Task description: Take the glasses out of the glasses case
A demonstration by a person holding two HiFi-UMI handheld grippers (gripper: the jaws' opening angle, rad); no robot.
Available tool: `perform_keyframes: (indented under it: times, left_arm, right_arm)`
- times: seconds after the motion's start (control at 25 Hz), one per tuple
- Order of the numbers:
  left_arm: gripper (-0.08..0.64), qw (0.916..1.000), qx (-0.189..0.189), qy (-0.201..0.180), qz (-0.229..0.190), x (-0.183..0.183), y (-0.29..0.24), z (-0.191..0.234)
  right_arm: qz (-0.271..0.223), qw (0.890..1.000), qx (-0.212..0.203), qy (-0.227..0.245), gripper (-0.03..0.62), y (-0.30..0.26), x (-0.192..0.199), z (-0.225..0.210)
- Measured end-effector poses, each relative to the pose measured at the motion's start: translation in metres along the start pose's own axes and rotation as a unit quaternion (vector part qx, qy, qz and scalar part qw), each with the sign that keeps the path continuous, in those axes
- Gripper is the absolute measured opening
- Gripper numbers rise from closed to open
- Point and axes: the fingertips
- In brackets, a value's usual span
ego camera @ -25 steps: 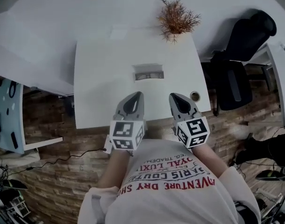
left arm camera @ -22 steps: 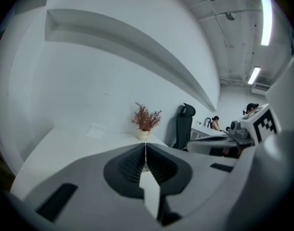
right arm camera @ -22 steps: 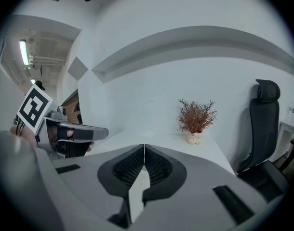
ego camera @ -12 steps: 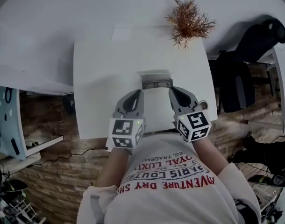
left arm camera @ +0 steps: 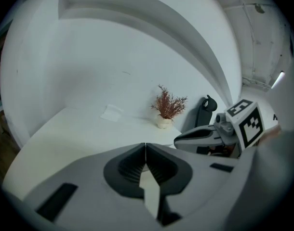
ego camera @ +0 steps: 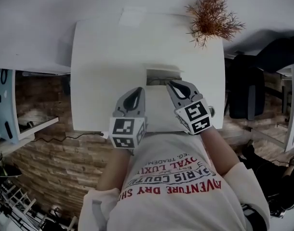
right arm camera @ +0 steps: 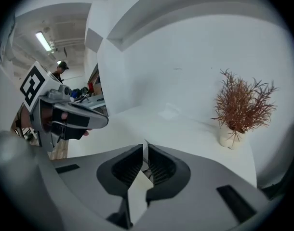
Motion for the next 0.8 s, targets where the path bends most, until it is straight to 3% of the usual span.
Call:
perform_keyframes:
  times: [0.16,0.32,0.8]
  left_arm:
    - [0.008,0.9997,-0.013,0.018,0.014,0.016,-0.006,0.002]
    - [0.008,0.9990,-0.025,0.028,0.023,0.027,-0.009,0.005]
    - [0.008,0.9958,-0.060,0.061,0.034,0.048,-0.011,0.022]
  right_arm:
    - [0.032,0.998,-0.060,0.016,0.081,-0.023,0.017,0.006]
    - [0.069,0.991,-0.093,0.073,0.116,-0.045,0.034,0.008]
    - [0.136,0.960,-0.148,0.196,0.113,-0.078,0.070,0.007]
Point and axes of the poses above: the fingertips, and each gripper's own axes: y backward along the fingers, z to its left, x out of its underside, and after that the axes turned 11 degrees about y, right-handed
